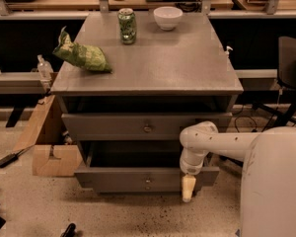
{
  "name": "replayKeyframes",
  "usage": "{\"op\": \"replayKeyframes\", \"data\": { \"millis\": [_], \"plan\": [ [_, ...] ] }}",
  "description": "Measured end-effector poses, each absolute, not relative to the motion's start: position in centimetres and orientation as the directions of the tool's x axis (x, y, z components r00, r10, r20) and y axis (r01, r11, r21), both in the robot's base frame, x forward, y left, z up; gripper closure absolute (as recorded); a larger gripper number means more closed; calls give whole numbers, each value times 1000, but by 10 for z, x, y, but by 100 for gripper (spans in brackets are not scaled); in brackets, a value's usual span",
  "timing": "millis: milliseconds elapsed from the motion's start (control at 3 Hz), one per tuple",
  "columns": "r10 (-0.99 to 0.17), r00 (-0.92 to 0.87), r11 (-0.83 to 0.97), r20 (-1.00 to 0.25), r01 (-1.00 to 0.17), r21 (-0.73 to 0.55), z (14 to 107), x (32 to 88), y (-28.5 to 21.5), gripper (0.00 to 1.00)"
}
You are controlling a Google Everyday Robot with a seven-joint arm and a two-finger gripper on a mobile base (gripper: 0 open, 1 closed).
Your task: Open middle drawer
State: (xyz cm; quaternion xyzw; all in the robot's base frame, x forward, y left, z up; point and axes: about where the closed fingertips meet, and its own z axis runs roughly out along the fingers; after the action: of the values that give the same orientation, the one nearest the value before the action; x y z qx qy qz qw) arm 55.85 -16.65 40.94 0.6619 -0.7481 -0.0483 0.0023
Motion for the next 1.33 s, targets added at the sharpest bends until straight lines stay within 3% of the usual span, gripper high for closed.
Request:
{"op": "replayKeyframes", "data": {
  "millis": [667,1333],
  "plan": [
    [-971,-237,232,-18,-960,155,410,503,-169,42],
    [-971,-237,232,-18,-960,155,415,503,-169,89]
  ]
}}
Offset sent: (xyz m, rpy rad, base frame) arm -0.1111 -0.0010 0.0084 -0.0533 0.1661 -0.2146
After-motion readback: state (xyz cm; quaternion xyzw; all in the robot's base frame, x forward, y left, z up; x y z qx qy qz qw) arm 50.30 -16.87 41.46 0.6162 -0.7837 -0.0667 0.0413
